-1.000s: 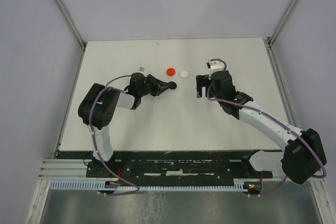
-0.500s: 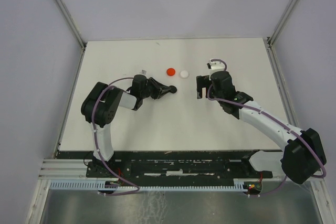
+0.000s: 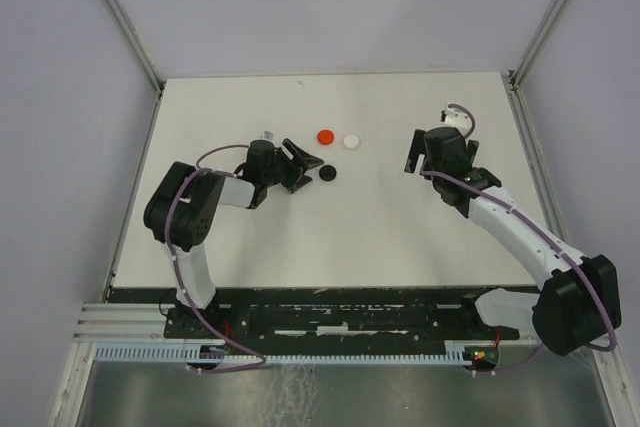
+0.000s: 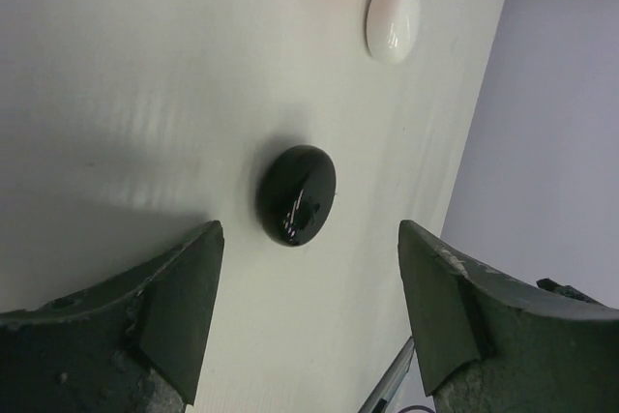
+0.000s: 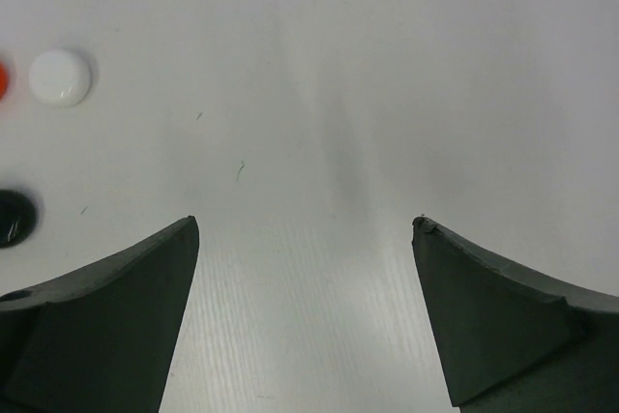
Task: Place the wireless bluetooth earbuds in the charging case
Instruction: Reset both arms
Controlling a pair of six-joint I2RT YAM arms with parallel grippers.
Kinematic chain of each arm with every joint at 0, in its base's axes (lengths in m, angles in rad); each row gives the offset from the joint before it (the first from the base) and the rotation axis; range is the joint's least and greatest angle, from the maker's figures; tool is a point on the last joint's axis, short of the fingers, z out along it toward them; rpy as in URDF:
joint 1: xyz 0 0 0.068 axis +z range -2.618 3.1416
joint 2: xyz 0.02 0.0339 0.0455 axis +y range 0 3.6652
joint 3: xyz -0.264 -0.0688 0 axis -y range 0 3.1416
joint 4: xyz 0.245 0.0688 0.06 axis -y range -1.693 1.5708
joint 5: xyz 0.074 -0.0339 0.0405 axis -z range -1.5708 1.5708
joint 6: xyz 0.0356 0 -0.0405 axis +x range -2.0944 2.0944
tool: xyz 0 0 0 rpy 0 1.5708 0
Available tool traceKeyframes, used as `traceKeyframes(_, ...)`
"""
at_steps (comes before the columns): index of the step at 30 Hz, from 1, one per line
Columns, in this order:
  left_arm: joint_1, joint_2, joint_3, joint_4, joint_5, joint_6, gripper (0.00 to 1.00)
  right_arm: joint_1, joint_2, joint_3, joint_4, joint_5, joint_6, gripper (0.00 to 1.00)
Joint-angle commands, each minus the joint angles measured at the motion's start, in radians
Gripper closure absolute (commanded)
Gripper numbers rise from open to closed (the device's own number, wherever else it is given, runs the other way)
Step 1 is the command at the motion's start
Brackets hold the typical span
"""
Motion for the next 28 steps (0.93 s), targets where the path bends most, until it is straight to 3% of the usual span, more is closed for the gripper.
traceKeyframes(1, 0.071, -0.150, -0.042, -0.140, -0.093, 0.116, 0.21, -0.032, -0.082, 0.037, -0.018, 0.190, 0.095, 0.01)
traceKeyframes(6, 0.219, -0.278, -0.100, -0.252, -0.115, 0.160, 0.21, -0.049, -0.094, 0.092, -0.115, 0.305, 0.151, 0.01)
traceKeyframes(15, 0.380, -0.564, -0.185, -0.394, -0.326, 0.245, 0.15, -0.121, -0.109, 0.107, -0.184, 0.301, 0.209, 0.00)
traceKeyframes(23, 0.444, -0.552, -0.193, -0.398, -0.245, 0.220, 0.15, -0.123, -0.046, 0.250, -0.372, 0.440, 0.323, 0.00)
traceKeyframes(28, 0.443, -0.535, -0.188, -0.387, -0.222, 0.214, 0.15, -0.124, -0.086, 0.198, -0.300, 0.421, 0.331, 0.01)
